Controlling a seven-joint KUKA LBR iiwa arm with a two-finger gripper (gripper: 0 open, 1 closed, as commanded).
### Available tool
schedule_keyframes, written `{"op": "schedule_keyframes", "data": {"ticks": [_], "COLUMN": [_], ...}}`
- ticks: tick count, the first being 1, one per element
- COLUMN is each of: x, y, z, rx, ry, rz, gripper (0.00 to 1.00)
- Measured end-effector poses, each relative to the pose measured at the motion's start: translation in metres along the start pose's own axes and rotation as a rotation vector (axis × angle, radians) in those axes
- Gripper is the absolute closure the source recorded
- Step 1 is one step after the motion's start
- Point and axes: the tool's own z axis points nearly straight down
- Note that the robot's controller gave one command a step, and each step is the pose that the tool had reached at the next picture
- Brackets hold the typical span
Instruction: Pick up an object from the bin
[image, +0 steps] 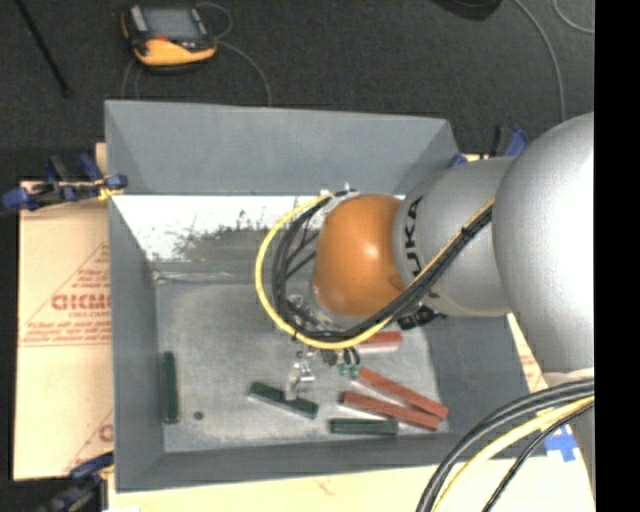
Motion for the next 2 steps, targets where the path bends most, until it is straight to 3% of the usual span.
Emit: {"op": "schedule_keyframes", "data": {"ticks": [1, 2], "x": [0.025, 0.062], "y": [0.005, -0.006], "z": [-0.008, 0.012], "rx": [-0.006, -0.006], "ry": [0.012, 0.02], "rz": [-0.253, -0.147], "gripper": [0.0, 1.0]}}
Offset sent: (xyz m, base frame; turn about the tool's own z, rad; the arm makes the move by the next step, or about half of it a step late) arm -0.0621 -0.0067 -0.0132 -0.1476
